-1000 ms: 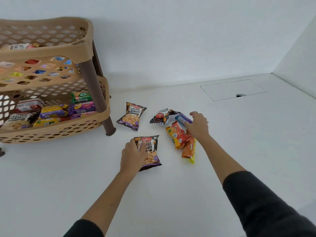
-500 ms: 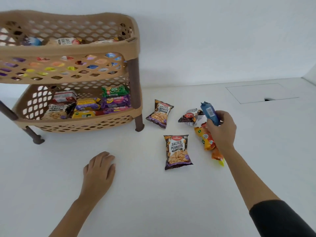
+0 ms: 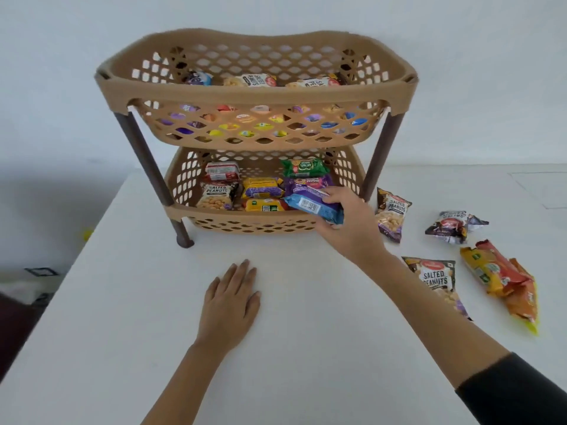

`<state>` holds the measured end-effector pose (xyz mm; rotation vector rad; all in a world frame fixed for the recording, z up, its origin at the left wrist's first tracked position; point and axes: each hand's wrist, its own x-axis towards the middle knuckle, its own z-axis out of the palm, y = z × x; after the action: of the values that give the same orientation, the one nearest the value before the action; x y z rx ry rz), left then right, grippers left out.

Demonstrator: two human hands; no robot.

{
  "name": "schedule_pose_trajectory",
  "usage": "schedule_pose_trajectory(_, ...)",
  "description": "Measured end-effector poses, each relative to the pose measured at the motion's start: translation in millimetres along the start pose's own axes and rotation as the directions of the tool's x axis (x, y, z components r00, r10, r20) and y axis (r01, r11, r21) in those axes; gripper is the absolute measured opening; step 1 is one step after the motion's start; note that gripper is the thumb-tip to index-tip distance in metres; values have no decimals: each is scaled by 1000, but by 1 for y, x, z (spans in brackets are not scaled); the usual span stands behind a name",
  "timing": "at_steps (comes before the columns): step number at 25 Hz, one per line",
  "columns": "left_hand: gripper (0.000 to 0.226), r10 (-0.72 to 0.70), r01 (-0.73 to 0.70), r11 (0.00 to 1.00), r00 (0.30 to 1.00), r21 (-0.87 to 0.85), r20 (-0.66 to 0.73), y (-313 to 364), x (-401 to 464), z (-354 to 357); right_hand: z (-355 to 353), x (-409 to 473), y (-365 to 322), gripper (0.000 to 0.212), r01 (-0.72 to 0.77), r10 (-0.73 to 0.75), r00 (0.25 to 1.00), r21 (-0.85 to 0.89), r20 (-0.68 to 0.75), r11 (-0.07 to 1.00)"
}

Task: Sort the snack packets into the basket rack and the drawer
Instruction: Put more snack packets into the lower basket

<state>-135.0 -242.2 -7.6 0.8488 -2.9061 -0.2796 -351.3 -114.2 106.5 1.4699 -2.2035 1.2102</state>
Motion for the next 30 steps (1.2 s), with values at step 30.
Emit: schedule_pose_trajectory(30,56,28,-31,999,995,-23,-100,-19,4,19,159,191,26,16,-110,221,903,-298,369,948)
